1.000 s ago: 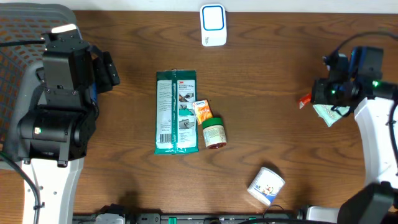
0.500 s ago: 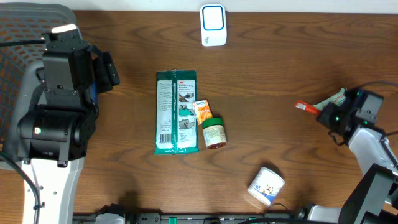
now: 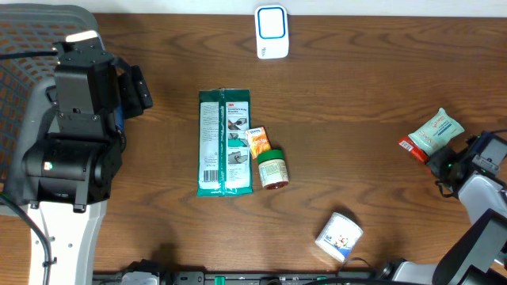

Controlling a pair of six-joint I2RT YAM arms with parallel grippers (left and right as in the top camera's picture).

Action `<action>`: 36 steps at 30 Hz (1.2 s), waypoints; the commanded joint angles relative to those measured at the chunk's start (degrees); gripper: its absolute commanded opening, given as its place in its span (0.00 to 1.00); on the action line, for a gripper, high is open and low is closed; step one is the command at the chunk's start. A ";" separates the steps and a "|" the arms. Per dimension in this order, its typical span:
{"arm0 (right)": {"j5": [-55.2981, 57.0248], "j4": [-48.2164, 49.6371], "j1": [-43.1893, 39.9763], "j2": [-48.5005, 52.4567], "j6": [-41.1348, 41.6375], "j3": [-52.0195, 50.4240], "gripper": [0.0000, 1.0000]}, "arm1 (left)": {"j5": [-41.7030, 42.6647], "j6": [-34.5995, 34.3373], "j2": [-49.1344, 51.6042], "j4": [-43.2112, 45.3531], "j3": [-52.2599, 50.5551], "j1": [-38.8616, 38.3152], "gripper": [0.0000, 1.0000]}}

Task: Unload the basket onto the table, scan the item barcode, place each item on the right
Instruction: 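Carry the stick to the table's right edge and release it, then move the right gripper over the green-capped jar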

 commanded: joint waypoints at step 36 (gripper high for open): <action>-16.85 -29.81 28.30 -15.23 -8.26 20.76 0.45 | -0.76 -0.50 0.11 0.02 0.42 0.13 0.92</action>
